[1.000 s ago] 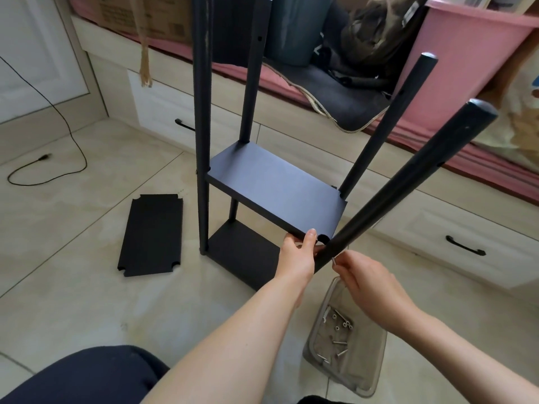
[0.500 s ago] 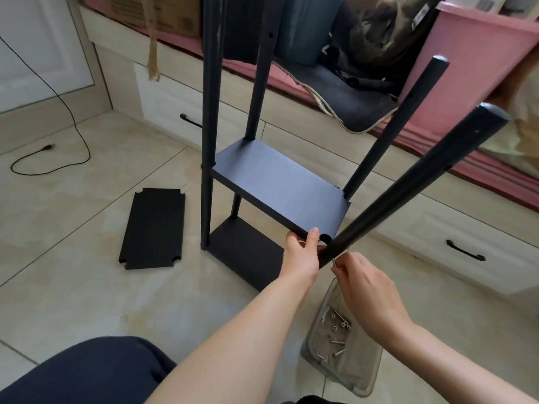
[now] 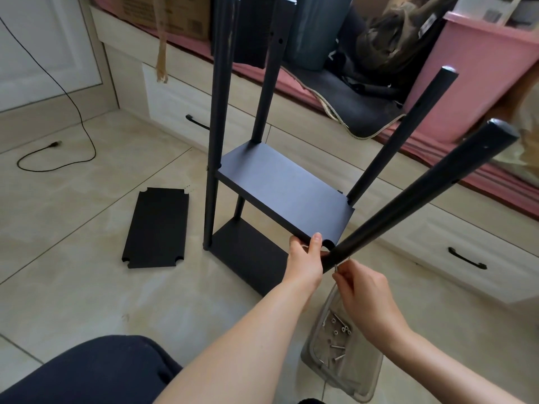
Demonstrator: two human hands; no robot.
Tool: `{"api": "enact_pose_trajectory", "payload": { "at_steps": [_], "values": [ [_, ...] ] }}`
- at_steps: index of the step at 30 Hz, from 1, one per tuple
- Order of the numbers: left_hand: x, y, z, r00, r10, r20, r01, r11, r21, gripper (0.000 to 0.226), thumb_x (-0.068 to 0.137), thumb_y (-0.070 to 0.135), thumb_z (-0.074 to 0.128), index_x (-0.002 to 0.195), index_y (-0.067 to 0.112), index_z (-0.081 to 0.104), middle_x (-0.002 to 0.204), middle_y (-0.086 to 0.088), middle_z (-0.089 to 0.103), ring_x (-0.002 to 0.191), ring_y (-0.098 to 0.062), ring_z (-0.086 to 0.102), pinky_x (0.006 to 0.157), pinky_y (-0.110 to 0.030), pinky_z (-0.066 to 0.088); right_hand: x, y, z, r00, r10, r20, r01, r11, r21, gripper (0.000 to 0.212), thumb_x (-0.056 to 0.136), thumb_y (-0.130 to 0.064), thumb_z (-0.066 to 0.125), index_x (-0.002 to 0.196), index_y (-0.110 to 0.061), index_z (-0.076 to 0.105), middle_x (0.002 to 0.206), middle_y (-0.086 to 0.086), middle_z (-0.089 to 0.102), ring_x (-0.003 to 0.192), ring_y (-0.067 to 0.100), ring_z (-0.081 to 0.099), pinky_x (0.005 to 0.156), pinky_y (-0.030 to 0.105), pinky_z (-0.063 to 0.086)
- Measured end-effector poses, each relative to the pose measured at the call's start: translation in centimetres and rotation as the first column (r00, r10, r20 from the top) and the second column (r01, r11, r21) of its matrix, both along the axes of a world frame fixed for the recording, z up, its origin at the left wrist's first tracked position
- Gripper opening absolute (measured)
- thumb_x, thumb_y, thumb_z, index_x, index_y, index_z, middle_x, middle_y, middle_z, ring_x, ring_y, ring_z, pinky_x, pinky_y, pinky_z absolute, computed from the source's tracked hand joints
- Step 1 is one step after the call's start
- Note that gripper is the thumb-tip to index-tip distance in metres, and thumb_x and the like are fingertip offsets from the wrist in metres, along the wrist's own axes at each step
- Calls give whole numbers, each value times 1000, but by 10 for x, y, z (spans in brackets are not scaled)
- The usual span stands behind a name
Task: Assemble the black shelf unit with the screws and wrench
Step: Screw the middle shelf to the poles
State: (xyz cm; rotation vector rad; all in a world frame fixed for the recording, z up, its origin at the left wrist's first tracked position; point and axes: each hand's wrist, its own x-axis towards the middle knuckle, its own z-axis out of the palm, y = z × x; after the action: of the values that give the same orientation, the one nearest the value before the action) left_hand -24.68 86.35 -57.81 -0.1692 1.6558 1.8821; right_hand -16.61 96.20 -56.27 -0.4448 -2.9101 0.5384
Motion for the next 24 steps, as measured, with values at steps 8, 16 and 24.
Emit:
{"api": "enact_pose_trajectory", "payload": {
  "at_steps": [8, 16, 24],
  "values": [
    [-2, -4, -2, 1000, -17, 2, 17, 999, 43, 41, 104, 45, 48, 136, 20, 46, 126, -1, 63, 116, -19, 59, 95, -31, 46, 2, 4, -3, 995, 78, -55, -78, 997, -5, 10, 92, -11, 67, 82, -8, 65, 72, -2, 63, 64, 15, 59, 58, 22, 43],
    [-3, -2, -4, 1000, -17, -3, 17, 999, 49, 41, 104, 48, 46, 137, 24, 46, 132, -2, 61, 121, -21, 57, 102, -36, 46, 2, 5, -1, 996, 87, 0, -87, 996, -23, 15, 97, -16, 58, 86, -7, 62, 75, -2, 60, 68, 12, 55, 58, 15, 38],
    [-4, -2, -3, 1000, -12, -7, 12, 998, 67, 39, 104, 48, 45, 134, 23, 46, 127, 1, 63, 110, -16, 58, 89, -30, 42, 2, 6, -1, 996, 83, 26, -82, 996, -18, 17, 99, -17, 54, 84, -10, 56, 77, -1, 56, 70, 18, 52, 61, 18, 37]
  ]
}}
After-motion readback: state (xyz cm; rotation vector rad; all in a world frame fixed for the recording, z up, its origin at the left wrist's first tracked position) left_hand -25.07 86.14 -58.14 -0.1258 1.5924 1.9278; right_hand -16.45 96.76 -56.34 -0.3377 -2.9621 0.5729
